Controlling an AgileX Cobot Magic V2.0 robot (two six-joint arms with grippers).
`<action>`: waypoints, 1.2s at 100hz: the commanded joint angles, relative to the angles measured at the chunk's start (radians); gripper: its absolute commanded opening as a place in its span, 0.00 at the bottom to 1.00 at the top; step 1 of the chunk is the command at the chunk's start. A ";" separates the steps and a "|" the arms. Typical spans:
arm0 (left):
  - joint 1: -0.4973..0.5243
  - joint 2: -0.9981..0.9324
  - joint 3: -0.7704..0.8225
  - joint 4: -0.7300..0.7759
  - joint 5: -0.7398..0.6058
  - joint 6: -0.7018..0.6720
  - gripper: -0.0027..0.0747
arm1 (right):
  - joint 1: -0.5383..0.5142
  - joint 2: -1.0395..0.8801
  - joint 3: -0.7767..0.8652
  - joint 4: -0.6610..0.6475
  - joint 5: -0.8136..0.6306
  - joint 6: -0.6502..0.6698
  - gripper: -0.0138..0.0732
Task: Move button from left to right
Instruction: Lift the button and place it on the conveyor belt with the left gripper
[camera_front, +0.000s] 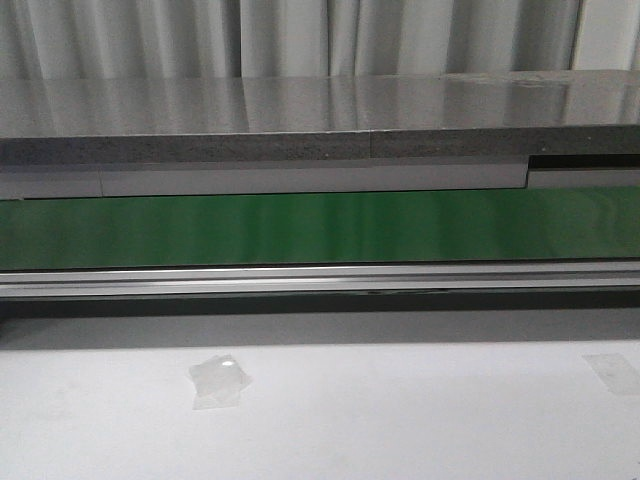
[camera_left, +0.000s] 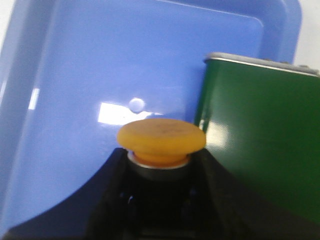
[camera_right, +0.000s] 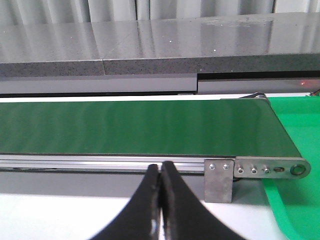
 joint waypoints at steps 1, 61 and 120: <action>-0.044 -0.046 -0.026 -0.013 -0.012 0.011 0.01 | 0.001 -0.019 -0.014 -0.010 -0.083 0.001 0.08; -0.123 -0.013 -0.026 -0.042 0.036 0.062 0.10 | 0.001 -0.019 -0.014 -0.010 -0.083 0.001 0.08; -0.123 -0.008 -0.026 -0.086 0.052 0.103 0.76 | 0.001 -0.019 -0.014 -0.010 -0.083 0.001 0.08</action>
